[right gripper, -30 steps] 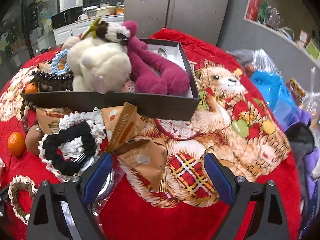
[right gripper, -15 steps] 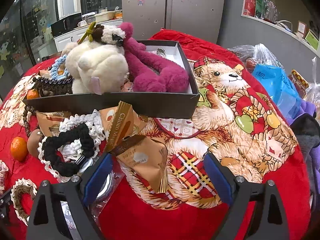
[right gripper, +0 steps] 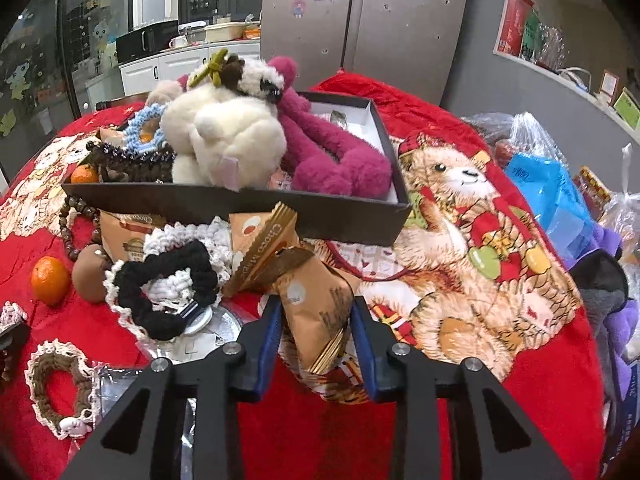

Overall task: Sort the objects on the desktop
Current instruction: 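Grasp the pink scrunchie with left tool while right tool grasps a brown paper packet, then carry both held items into the black box and open both tools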

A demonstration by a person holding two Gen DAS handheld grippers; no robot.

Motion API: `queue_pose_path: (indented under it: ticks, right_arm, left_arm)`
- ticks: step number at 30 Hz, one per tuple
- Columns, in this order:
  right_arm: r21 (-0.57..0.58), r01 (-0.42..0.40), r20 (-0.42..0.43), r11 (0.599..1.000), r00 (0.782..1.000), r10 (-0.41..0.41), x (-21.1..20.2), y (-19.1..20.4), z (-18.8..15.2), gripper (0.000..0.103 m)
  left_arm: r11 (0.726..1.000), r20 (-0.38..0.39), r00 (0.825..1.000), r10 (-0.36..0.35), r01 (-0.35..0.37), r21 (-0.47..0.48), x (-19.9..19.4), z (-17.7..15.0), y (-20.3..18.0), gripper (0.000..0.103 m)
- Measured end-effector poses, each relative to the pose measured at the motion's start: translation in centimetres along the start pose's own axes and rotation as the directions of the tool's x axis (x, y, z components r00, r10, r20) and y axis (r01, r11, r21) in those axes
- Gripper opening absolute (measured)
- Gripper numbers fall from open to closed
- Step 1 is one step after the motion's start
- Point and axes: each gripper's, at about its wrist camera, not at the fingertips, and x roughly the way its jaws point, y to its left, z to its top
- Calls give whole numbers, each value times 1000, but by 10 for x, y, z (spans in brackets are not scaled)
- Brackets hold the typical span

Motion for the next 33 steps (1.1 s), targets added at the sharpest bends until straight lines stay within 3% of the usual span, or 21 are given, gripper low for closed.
queue_pose_path:
  ticks: [17, 27, 33]
  right_arm:
    - [-15, -32, 100, 999, 994, 33, -77, 7, 16, 33]
    - [-69, -124, 137, 990, 982, 133, -113, 54, 8, 33]
    - [-79, -138, 164, 987, 975, 149, -129, 66, 14, 33]
  left_arm:
    - [997, 61, 995, -75, 75, -7, -46, 19, -3, 23]
    - [998, 135, 989, -55, 53, 21, -75, 43, -17, 23]
    - [999, 155, 987, -46, 44, 15, -84, 58, -19, 23]
